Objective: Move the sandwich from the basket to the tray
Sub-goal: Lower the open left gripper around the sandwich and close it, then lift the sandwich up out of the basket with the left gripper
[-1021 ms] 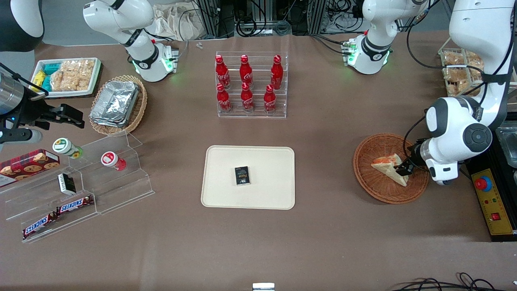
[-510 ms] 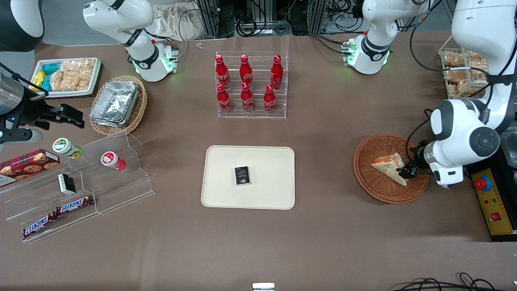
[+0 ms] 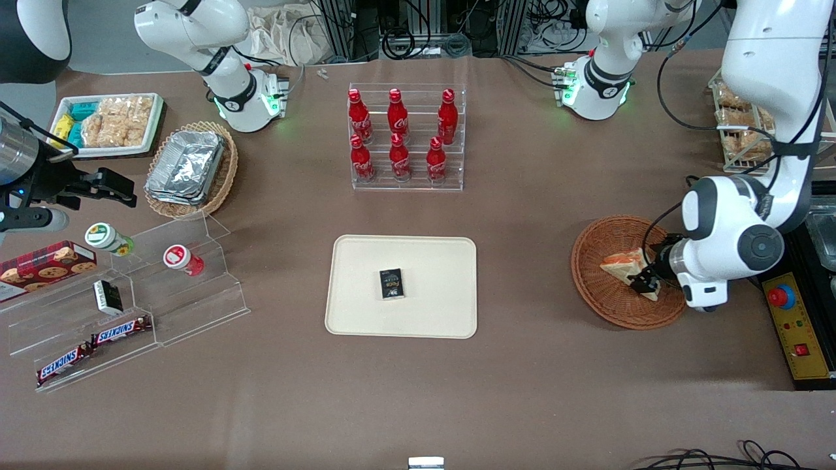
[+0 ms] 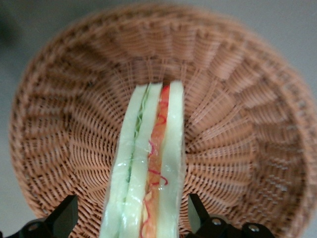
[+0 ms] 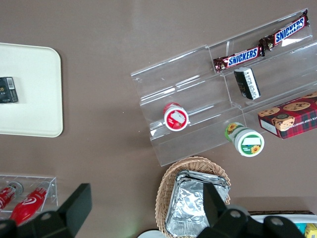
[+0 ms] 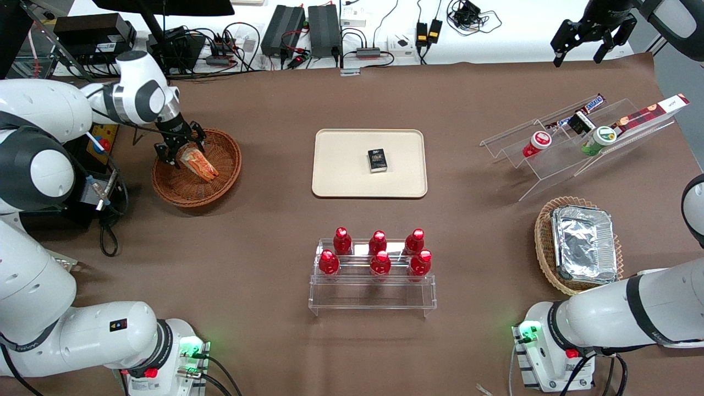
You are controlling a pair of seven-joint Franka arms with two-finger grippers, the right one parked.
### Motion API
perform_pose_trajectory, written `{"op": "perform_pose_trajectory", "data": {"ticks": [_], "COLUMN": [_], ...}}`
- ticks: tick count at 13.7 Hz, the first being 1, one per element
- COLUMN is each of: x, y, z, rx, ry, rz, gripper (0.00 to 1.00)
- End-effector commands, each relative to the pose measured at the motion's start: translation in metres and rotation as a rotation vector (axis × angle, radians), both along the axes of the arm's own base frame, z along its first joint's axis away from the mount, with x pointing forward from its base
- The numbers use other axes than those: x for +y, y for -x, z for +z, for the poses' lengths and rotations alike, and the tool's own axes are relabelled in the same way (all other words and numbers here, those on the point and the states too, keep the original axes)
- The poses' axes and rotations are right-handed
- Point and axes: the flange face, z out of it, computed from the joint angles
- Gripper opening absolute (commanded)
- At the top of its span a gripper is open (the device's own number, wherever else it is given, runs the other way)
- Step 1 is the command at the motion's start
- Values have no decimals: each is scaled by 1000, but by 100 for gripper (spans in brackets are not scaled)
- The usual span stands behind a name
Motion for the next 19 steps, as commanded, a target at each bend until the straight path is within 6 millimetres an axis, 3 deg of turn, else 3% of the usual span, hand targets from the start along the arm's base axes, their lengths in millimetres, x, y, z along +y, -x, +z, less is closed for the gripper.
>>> {"op": "perform_pose_trajectory", "data": {"ticks": [1,2,3,4,8,10,13,14,16,18,19], "x": [-8,-8,-8,-8,-11,-17,-45,-62,-104,-160,-196], "y": [5,4,2,-1,-21,-39,-66,-70,-68,-64,-60], "z": [-9,-9,-6,-2,34,78,167,193,221,229,224], "rx": [1,0,-6,-15,-23,4,-2,-23,-47,-73,-70], "ry": [-17,-17,-20,-24,-29,-35,-24,-3,67,95,105], "rz": [-8,-6,9,25,19,2,-103,-231,-489,-598,-649], "gripper": [100,79,18,0,0,0,0,0,0,0,0]}}
